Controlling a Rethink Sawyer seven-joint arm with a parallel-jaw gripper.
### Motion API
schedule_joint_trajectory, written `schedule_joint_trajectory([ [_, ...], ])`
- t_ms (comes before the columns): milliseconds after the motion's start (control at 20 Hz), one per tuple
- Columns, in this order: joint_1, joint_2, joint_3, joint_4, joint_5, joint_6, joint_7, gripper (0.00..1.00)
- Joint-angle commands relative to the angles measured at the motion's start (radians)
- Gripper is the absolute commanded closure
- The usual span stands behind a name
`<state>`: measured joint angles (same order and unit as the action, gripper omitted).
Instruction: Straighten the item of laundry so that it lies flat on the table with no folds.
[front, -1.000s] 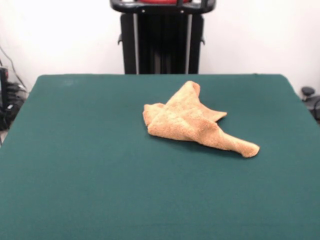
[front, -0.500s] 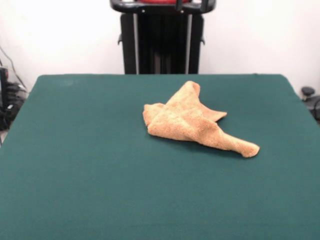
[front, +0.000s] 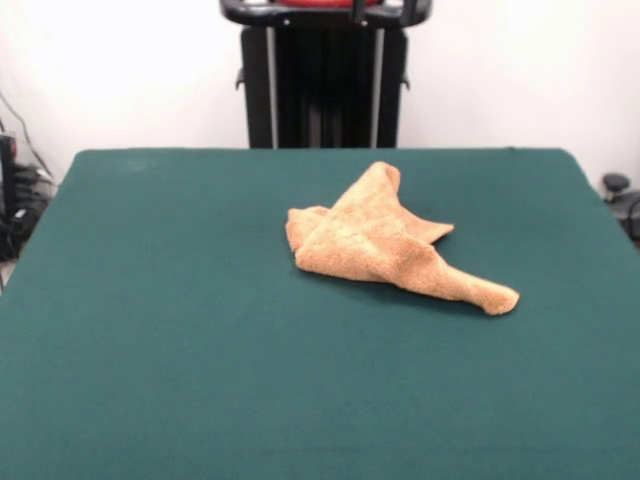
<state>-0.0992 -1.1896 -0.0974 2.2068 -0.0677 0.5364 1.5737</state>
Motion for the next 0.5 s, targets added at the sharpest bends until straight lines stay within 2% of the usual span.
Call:
schedule_joint_trajectory([
  [50,-0.003,0.078,0.112,-0.003,0.033,0.099,0.067,0.00],
  [500,0.010,0.092,0.085,0.016,0.039,0.060,0.132,0.00],
])
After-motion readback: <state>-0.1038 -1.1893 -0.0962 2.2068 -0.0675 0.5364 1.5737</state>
